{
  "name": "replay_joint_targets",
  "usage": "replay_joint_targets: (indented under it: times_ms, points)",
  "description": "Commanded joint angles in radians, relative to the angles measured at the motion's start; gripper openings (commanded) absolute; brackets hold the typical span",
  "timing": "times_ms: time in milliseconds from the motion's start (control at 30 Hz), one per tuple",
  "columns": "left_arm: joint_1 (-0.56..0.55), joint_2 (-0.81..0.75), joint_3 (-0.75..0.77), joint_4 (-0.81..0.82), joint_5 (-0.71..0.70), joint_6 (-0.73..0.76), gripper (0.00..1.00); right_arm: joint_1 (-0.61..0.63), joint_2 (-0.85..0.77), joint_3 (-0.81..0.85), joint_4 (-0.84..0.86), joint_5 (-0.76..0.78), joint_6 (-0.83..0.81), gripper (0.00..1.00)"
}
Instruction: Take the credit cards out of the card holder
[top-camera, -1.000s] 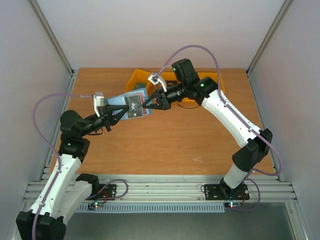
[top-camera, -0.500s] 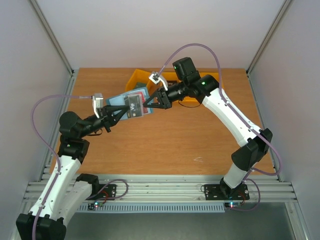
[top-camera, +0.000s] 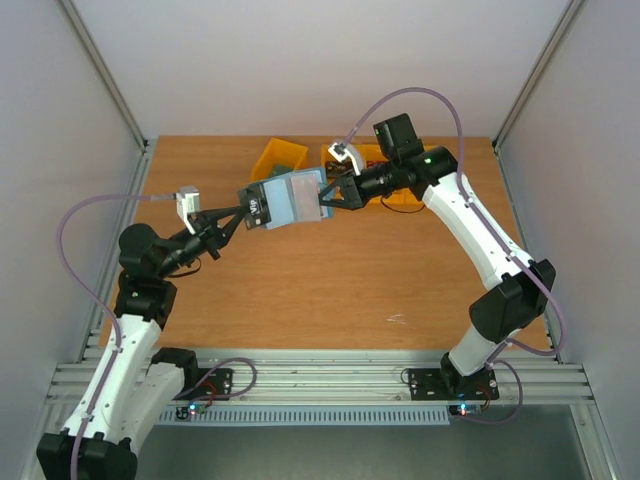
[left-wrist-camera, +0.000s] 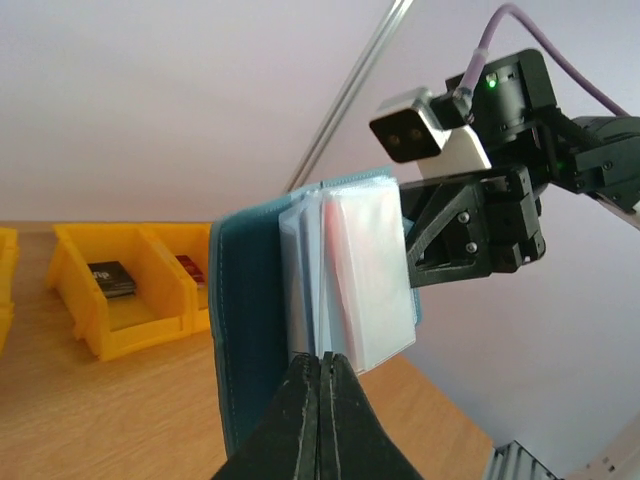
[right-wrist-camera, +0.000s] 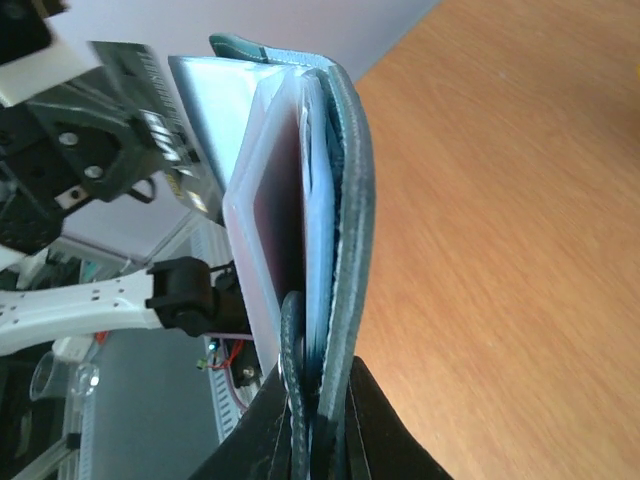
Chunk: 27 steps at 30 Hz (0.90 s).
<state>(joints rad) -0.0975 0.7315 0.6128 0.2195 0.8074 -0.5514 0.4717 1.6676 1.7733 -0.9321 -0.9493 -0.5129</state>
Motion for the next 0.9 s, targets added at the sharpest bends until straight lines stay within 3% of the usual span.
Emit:
replay_joint_targets:
  times_ms: [0,133,300,500,733,867]
  points:
    - [0.018,-0.027,-0.01,-0.018,-0.044,0.045,0.0,-0.04,-0.016,-0.042,-0.021,0.077,0.063,0.01]
    - [0.022,-0.029,-0.011,-0.006,-0.028,0.056,0.0,-0.007,0.059,-0.058,-0.09,0.179,0.087,0.01]
    - [0.022,-0.027,-0.016,-0.003,-0.026,0.046,0.0,0.049,0.13,-0.188,0.053,0.058,0.18,0.01]
    - [0.022,-0.027,-0.016,0.002,-0.013,0.038,0.0,0.134,0.332,-0.144,-0.068,-0.059,0.104,0.01]
    - [0.022,-0.035,-0.016,-0.002,-0.007,0.036,0.0,0.153,0.458,-0.153,-0.075,-0.056,0.114,0.01]
    - [0.023,-0.035,-0.017,0.001,-0.007,0.036,0.0,0.154,0.499,-0.145,-0.102,-0.039,0.12,0.08]
